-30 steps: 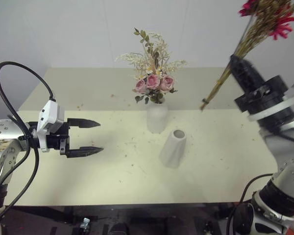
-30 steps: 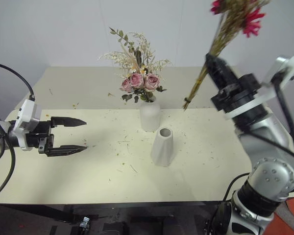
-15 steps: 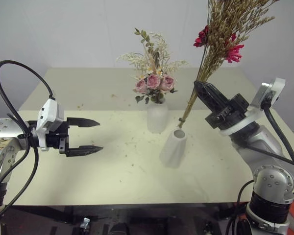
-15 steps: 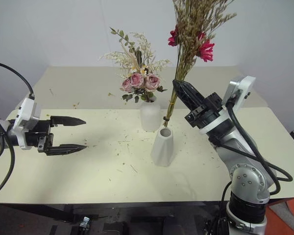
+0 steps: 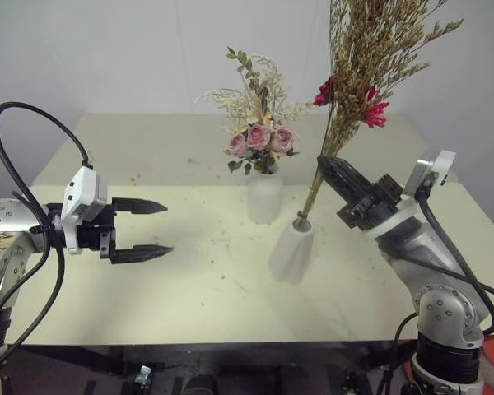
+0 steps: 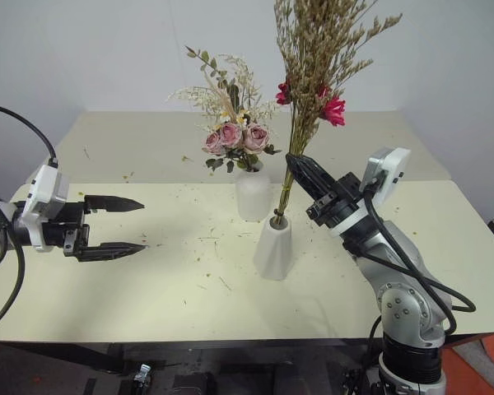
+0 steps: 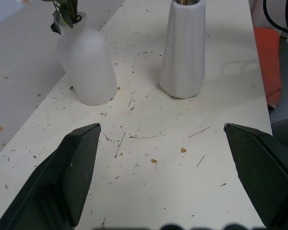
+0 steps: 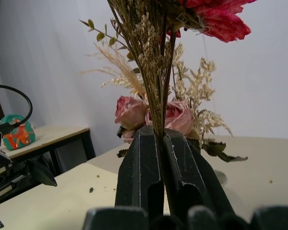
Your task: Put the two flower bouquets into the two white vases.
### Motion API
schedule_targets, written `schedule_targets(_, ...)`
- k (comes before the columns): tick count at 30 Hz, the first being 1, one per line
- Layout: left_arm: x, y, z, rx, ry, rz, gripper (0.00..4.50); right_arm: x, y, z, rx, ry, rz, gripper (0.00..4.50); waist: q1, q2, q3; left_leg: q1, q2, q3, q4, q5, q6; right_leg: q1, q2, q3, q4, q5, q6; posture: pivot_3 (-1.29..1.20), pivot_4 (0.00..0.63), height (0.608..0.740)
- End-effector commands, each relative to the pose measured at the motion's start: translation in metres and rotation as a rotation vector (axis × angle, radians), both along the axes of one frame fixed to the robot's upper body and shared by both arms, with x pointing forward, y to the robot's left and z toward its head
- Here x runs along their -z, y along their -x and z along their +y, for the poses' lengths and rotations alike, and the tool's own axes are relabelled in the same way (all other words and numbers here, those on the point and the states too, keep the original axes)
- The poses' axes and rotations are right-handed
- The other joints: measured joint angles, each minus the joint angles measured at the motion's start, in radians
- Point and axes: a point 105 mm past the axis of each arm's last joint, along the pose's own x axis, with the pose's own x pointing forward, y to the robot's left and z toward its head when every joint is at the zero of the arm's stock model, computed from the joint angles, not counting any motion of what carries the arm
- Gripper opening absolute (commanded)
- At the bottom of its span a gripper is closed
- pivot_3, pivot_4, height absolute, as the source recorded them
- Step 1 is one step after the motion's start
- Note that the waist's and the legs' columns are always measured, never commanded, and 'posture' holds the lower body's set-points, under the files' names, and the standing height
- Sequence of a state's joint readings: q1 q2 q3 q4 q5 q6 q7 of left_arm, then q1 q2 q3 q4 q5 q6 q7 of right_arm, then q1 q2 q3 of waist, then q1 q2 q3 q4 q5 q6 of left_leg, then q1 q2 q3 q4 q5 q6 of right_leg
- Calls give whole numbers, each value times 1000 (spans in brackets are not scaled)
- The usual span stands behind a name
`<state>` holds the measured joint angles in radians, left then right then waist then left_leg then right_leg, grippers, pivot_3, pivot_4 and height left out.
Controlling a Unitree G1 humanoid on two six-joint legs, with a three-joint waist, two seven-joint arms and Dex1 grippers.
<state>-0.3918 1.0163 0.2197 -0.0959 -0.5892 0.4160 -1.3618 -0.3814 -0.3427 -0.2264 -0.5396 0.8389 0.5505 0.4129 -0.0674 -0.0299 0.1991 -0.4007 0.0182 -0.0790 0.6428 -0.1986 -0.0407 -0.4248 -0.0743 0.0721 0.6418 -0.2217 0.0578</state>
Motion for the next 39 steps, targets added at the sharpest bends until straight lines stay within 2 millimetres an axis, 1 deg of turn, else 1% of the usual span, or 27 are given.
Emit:
schedule_targets(1, -13, 3, 2, -5, -15, -66, 4500, -8, 9, 1, -11, -5, -66, 22, 0, 0, 0, 0, 0, 0, 0, 0, 0, 0, 0, 0, 0, 0, 0, 0, 150, 740)
schedule_targets(11, -14, -2, 2, -3, -15, -81, 4500, 5, 8, -1, -2, 4, -59, 22, 0, 0, 0, 0, 0, 0, 0, 0, 0, 0, 0, 0, 0, 0, 0, 0, 150, 740)
schedule_targets(22, -16, -5, 2, 2, -17, -97, 4500, 27, 8, 3, 5, 30, -95, 22, 0, 0, 0, 0, 0, 0, 0, 0, 0, 0, 0, 0, 0, 0, 0, 0, 150, 740)
schedule_targets(33, -17, -4, 2, 2, -23, -100, 4500, 35, 11, 6, -44, 32, -84, 22, 0, 0, 0, 1, 0, 0, 0, 0, 0, 0, 0, 0, 0, 0, 0, 0, 150, 740)
schedule_targets(36, -17, -5, 2, 2, -22, -101, 4500, 37, 12, 6, -64, 35, -79, 912, 0, 0, 0, 1, 0, 0, 0, 0, 0, 0, 0, 0, 0, 0, 0, 0, 150, 740)
schedule_targets(39, -17, -5, 2, 4, -21, -100, 4500, 38, 15, 7, -83, 45, -81, 1931, 1, 0, 0, 0, 0, 0, 0, 0, 0, 0, 0, 0, 0, 0, 0, 0, 150, 740)
